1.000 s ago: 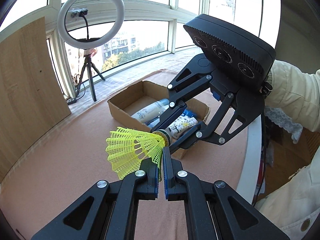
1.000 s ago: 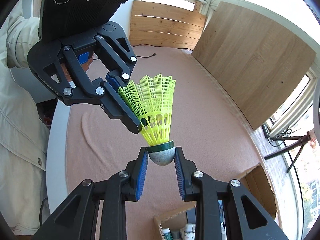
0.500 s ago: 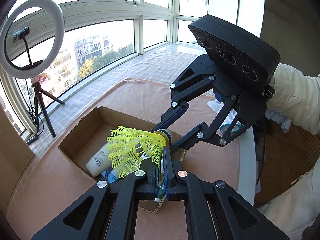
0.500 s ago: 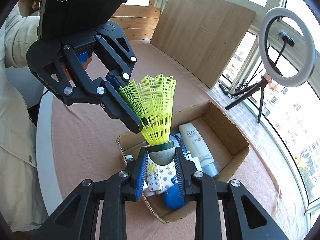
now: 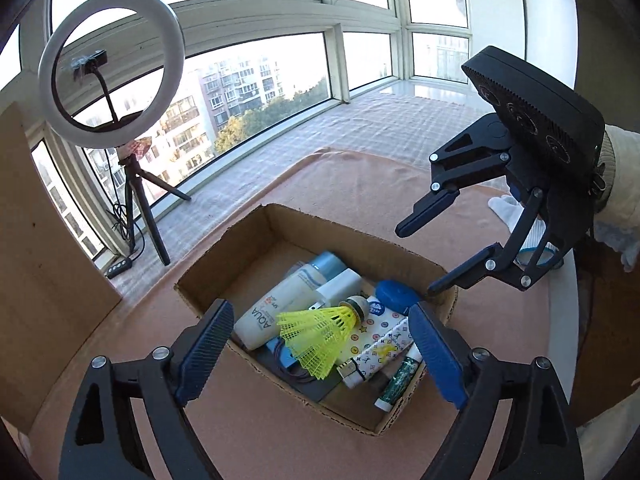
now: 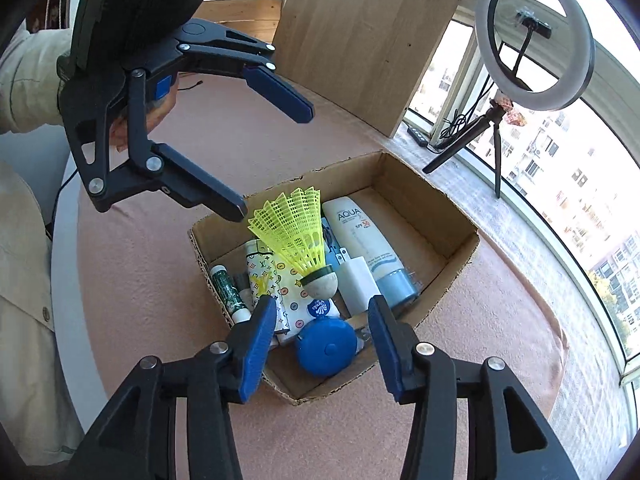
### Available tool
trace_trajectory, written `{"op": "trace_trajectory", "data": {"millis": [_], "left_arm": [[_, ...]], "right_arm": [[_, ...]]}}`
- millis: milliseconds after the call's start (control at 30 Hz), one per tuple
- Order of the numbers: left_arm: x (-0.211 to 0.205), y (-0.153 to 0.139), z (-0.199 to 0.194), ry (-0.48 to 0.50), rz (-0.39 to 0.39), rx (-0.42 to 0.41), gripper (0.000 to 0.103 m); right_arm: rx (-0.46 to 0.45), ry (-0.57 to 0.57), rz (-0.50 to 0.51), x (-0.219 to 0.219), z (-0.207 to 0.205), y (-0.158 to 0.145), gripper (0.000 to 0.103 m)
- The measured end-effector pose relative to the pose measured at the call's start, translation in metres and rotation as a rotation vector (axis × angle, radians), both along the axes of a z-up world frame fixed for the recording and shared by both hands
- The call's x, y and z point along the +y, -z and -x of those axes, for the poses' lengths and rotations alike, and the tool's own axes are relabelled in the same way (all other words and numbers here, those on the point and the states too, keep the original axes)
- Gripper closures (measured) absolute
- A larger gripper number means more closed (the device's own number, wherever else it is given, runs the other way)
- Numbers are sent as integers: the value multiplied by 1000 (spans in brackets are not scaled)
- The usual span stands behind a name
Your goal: Organize objects
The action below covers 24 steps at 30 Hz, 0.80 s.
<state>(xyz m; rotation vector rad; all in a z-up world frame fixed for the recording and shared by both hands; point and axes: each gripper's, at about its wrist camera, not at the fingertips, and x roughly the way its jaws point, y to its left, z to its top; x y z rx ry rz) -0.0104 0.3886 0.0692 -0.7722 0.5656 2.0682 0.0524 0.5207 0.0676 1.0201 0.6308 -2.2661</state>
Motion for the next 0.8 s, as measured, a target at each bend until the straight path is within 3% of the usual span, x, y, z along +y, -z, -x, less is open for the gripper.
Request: {"op": "trace_trajectory", "data": {"millis": [100, 333, 433, 533, 600, 700, 800], "left_arm": [[-16, -2, -1, -45, 8, 5, 11], [-77, -16, 1, -217, -39, 15, 0], [-105, -24, 4, -320, -52, -1, 0], [-140, -30, 8, -446, -78, -40, 0], [-167, -36, 7, -536, -102, -51, 0], [-206, -41, 4, -655, -127, -61, 0], [-242, -44, -2, -728, -140, -80, 0]], "right_arm": [[13, 50, 7, -1, 1, -3, 54], [65, 202, 25, -16, 3, -15, 25], [85, 306, 47, -26, 8, -20, 12], [84, 490, 68, -38, 18, -23, 2], [77, 602, 64, -50, 24, -24, 2], [56, 684, 84, -74, 31, -26, 2], [-21, 804, 78, -102, 40, -20, 2]]}}
